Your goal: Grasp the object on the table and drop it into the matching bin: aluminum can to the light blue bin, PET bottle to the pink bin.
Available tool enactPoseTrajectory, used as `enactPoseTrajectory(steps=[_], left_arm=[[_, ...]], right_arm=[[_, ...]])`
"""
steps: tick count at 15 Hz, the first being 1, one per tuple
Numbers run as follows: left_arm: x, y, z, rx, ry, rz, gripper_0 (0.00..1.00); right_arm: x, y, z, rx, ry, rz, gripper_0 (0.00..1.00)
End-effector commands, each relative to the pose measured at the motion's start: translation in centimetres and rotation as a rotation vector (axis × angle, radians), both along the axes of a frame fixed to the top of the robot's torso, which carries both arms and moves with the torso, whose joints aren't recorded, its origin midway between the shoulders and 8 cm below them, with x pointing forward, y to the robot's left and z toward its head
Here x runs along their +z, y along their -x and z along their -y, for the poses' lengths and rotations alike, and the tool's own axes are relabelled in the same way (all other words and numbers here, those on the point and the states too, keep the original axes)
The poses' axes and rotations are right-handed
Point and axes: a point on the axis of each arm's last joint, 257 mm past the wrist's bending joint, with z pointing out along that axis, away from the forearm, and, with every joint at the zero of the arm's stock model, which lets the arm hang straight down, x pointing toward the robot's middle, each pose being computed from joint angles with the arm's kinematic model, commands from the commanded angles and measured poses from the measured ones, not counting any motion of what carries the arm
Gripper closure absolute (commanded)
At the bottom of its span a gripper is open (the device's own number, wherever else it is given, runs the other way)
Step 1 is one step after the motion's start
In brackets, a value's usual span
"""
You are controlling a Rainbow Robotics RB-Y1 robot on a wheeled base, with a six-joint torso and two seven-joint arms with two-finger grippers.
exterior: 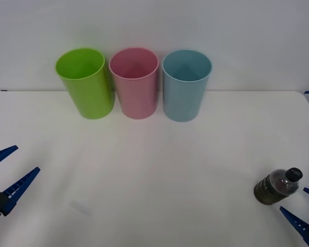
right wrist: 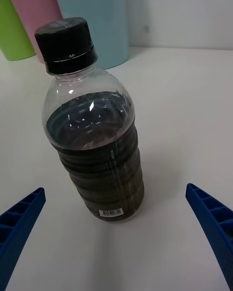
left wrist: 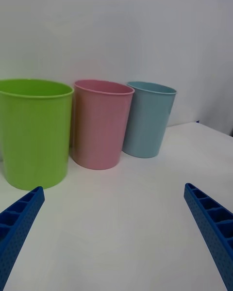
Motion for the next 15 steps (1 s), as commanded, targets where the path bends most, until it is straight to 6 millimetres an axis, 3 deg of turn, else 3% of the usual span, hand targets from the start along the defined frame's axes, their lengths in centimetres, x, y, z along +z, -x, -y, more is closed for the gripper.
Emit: enactPoseTrajectory(steps=[1,15], left_arm=[[0.0,0.0,0.0,0.0,0.0,0.0,0.0],[0.0,0.0,0.0,0.0,0.0,0.0,0.0]], right_arm=[[-0.4,-0.6,-1.4,0.018,-0.005,0.004,0.0],[-0.3,-5.1,-5.1,0.014,-0.012,0.066,0.0]])
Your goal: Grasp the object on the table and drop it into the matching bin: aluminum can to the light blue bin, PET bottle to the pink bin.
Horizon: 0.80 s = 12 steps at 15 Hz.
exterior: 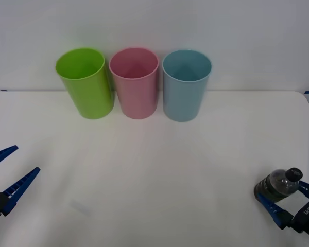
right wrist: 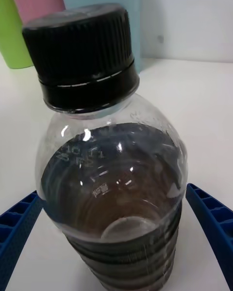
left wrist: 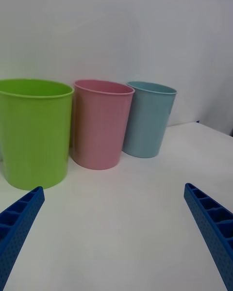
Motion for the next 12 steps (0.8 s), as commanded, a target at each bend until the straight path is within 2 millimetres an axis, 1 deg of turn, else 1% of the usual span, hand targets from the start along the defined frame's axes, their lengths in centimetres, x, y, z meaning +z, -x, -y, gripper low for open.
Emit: enactPoseTrajectory(steps=[1,7,8,9,10,11,12], left_arm=[[0.0,0.0,0.0,0.0,0.0,0.0,0.0],[0.0,0.0,0.0,0.0,0.0,0.0,0.0],[0.0,0.0,0.0,0.0,0.0,0.0,0.0],[0.0,0.0,0.0,0.0,0.0,0.0,0.0],[0.0,0.0,0.0,0.0,0.0,0.0,0.0],[0.0,0.0,0.0,0.0,0.0,0.0,0.0],[0.0,0.0,0.0,0.0,0.0,0.0,0.0]], right_arm=[[0.03,-0.73,-0.82,-0.001,-0.005,0.014,0.0],[-0.09,-0.89,-1.01,-0.004,0.008,0.023,0.0],[-0.14,-0.87,-0.98,-0.004,0.011,0.024,0.15],[-0.17,-0.82,-1.06,-0.002,0.014,0.025,0.59],[-0.22,-0.74,-1.11,-0.001,0.014,0.026,0.92],[-0.19,-0.73,-1.12,0.0,0.018,0.03,1.0],[-0.2,-0.72,-1.24,0.001,0.017,0.032,1.0]])
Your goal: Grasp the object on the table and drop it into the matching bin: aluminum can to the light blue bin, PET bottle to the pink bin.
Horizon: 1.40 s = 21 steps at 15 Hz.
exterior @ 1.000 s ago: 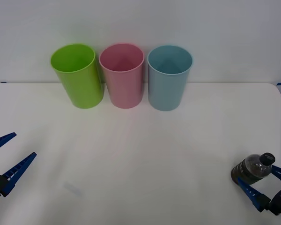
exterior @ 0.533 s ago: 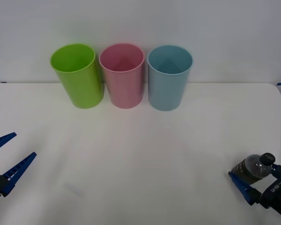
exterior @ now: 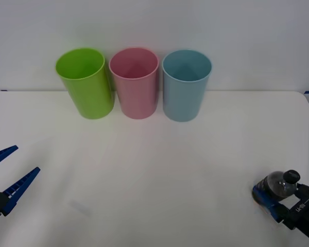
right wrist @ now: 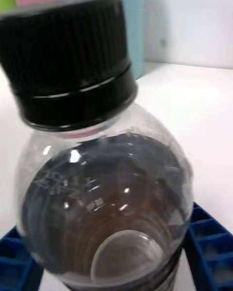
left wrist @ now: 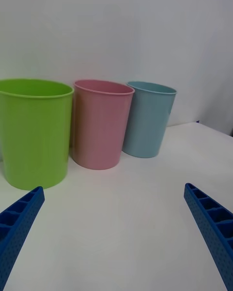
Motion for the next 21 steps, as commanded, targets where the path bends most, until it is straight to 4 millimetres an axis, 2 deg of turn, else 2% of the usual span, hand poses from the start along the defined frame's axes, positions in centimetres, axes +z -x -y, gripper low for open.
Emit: enactPoseTrajectory(steps=[1,7,11,16,21], left_arm=[[0.0,0.0,0.0,0.0,0.0,0.0,0.0],[0.0,0.0,0.0,0.0,0.0,0.0,0.0],[0.0,0.0,0.0,0.0,0.0,0.0,0.0],[0.0,0.0,0.0,0.0,0.0,0.0,0.0],[0.0,0.0,0.0,0.0,0.0,0.0,0.0]], right_arm=[[0.0,0.0,-0.2,0.004,0.005,0.007,1.0],[0.1,0.1,-0.4,0.009,0.005,0.017,1.0],[1.5,-0.4,-1.4,0.046,-0.013,0.05,1.0],[6.2,-1.8,-3.8,0.111,-0.018,0.142,1.0],[11.4,-1.4,-7.0,0.21,-0.09,0.175,1.0]])
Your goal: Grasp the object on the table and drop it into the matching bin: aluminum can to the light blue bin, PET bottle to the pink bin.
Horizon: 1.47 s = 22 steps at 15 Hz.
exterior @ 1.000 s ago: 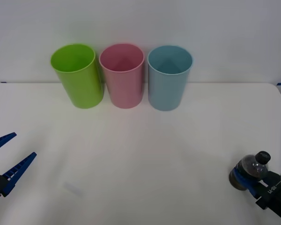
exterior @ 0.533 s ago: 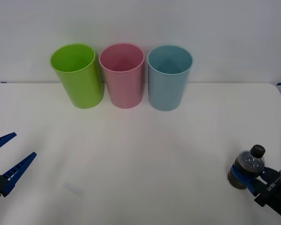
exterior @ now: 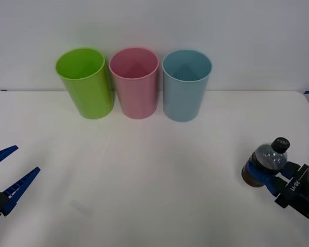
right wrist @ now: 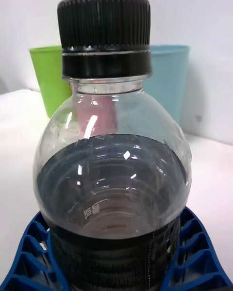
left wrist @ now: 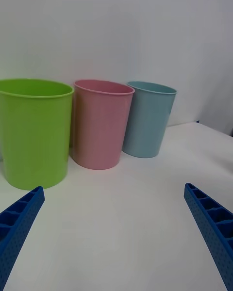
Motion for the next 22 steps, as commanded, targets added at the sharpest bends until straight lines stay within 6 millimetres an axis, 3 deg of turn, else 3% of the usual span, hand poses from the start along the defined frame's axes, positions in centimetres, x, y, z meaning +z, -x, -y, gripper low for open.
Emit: enactPoseTrajectory(steps=[1,7,11,17,22], left_arm=[[0.0,0.0,0.0,0.0,0.0,0.0,0.0],[0.0,0.0,0.0,0.0,0.0,0.0,0.0],[0.0,0.0,0.0,0.0,0.0,0.0,0.0],[0.0,0.0,0.0,0.0,0.0,0.0,0.0],[0.0,0.0,0.0,0.0,0.0,0.0,0.0]], right_arm=[[2.8,0.5,-1.8,0.066,-0.05,-0.009,1.0],[9.7,0.4,-6.0,0.185,-0.166,-0.017,1.0],[13.7,-1.5,-8.6,0.18,-0.218,0.009,1.0],[18.1,-5.8,-12.1,0.141,-0.254,0.068,1.0],[20.5,-8.3,-15.7,0.154,-0.314,0.032,1.0]])
